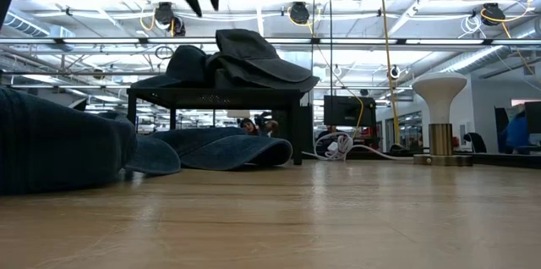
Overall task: Pick & Place hat
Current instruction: Stack the bottom dark blue cap on top of the other dark blue cap on the shelf
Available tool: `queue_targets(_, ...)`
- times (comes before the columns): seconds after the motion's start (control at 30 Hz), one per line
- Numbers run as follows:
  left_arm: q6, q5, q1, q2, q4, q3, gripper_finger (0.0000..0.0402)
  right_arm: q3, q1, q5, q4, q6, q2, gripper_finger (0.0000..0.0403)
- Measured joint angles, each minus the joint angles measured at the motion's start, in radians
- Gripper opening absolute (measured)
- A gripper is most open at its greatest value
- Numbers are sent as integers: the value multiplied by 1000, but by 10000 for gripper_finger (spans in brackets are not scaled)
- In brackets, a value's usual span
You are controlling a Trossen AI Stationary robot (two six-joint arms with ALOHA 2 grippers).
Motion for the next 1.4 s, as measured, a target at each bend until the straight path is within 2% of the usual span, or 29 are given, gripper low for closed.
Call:
queue_targets(0.2, 25, 85, -106, 0, -33, 33, 184, 0, 0, -1, 0, 1, 0, 171)
queue_targets(0.33, 25, 149, -183, 0, -47, 33, 184, 0, -1, -50, 0, 2, 0, 171)
queue_targets(0.57, -114, 274, -319, 0, -48, 31, 184, 0, 0, -75, 4, 2, 0, 171)
queue_targets(0.77, -334, 321, -449, 0, -47, 31, 184, 0, 0, -75, 5, 1, 0, 171)
queue_targets(0.93, -559, 319, -560, 0, -47, 31, 184, 0, 0, -75, -1, -5, 0, 171)
queue_targets(1.4, -1278, 127, -857, 6, -47, 11, 184, 0, 0, -74, -12, -6, 0, 171)
